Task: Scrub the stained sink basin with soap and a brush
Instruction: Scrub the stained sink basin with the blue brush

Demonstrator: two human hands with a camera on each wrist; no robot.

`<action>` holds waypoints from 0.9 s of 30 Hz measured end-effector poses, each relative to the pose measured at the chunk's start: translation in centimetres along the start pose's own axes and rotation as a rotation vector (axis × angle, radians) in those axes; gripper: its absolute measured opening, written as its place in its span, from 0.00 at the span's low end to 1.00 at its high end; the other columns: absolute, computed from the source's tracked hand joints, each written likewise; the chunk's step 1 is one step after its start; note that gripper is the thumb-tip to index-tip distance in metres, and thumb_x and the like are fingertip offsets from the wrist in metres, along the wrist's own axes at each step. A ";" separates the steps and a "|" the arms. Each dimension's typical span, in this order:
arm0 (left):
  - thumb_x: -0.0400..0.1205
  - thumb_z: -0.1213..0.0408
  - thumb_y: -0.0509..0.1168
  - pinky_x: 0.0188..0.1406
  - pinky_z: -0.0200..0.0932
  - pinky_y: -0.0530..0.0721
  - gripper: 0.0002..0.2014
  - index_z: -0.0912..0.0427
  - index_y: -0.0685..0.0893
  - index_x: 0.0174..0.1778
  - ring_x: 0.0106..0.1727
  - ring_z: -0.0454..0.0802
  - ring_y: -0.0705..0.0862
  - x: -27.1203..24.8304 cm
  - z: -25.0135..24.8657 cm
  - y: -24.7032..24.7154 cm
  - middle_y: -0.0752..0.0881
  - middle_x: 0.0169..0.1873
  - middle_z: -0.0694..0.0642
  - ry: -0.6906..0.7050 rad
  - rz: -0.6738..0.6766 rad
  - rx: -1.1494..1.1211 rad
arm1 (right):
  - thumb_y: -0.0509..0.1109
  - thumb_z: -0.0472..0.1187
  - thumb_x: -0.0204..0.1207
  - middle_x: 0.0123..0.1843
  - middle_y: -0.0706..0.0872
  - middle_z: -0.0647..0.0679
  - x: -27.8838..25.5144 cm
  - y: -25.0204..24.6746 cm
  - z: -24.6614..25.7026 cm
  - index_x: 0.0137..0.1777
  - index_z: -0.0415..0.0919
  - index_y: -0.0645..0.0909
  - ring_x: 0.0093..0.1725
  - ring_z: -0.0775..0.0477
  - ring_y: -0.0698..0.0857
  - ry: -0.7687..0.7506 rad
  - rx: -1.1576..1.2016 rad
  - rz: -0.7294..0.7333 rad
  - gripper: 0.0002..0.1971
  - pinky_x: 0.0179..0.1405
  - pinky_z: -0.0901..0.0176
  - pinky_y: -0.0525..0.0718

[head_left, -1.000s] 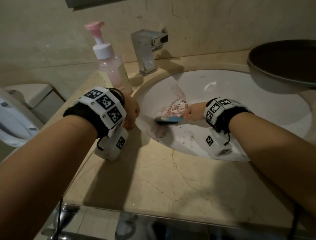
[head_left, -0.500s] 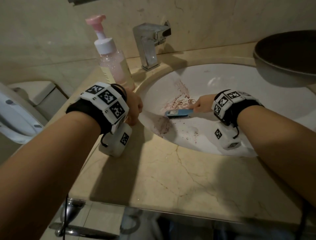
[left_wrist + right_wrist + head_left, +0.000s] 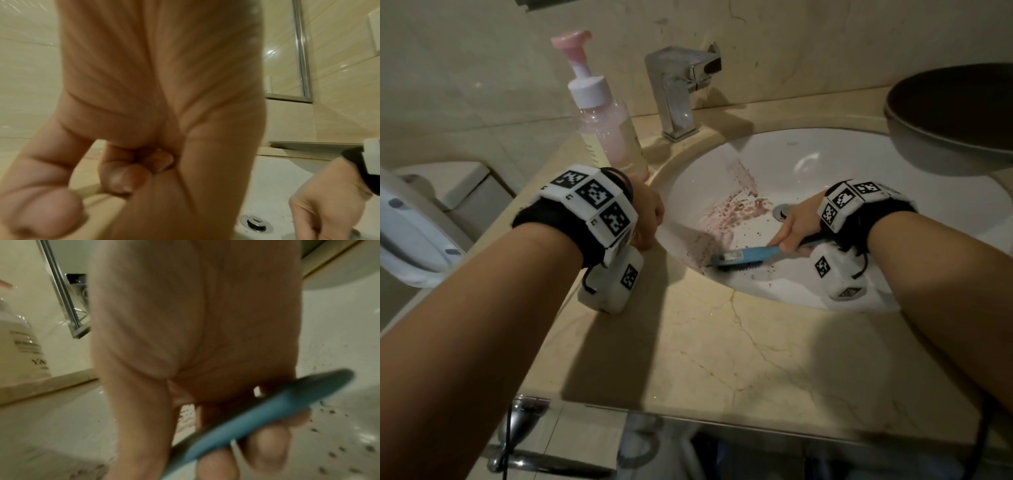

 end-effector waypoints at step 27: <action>0.75 0.70 0.69 0.31 0.39 0.74 0.18 0.68 0.79 0.61 0.30 0.47 0.71 1.1 0.4 -0.2 0.72 0.30 0.50 -0.032 0.006 0.092 | 0.60 0.40 0.84 0.73 0.77 0.45 -1.6 0.6 0.4 0.81 0.41 0.63 0.64 0.49 0.78 0.174 -0.277 0.022 0.25 0.57 0.60 0.72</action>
Point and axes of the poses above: each hand's wrist, its own x-axis towards the middle knuckle, its own y-axis out of the palm, z = x × y, the point moved 6 cm from there along x, towards the middle knuckle
